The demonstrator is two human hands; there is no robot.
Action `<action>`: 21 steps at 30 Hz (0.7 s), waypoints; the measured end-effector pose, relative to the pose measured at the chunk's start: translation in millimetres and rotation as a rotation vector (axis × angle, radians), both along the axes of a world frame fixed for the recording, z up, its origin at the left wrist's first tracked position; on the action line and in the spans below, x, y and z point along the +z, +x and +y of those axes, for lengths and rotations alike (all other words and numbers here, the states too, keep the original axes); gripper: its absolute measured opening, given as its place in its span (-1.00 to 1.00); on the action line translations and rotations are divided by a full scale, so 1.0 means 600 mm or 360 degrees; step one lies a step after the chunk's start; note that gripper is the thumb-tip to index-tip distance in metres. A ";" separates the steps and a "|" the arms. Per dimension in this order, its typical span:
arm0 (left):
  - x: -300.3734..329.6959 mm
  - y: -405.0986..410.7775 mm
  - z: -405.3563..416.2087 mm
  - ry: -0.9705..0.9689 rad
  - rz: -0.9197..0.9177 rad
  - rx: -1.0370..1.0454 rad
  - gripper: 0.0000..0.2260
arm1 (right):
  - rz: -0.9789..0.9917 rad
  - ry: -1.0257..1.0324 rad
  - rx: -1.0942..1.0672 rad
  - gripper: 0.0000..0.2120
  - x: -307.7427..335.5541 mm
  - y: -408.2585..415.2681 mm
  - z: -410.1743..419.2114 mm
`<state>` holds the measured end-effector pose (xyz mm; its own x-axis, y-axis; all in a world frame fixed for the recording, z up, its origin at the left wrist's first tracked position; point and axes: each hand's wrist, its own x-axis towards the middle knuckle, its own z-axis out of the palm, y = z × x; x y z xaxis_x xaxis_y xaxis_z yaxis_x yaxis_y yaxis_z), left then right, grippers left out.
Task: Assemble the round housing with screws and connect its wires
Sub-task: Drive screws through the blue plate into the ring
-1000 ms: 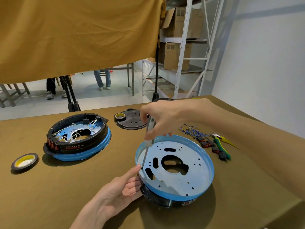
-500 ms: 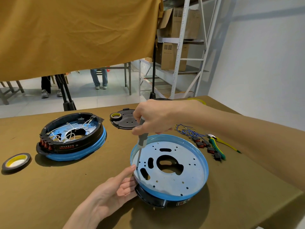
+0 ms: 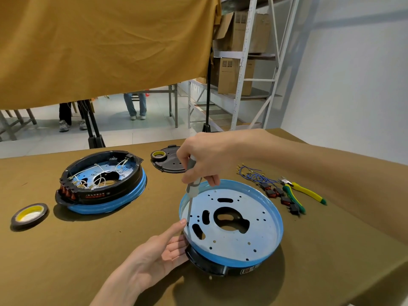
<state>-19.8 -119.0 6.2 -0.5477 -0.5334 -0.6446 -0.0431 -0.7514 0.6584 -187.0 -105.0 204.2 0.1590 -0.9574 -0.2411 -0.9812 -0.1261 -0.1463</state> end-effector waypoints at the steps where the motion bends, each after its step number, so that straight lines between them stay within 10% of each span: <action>1: 0.001 0.000 0.000 0.0006 0.0007 -0.0007 -0.34 | 0.0014 -0.0010 -0.0006 -0.75 -0.001 -0.001 -0.002; 21: -0.002 0.002 -0.002 0.0052 0.0076 -0.0019 -0.33 | -0.0152 -0.0042 0.0015 -0.70 -0.006 -0.008 0.004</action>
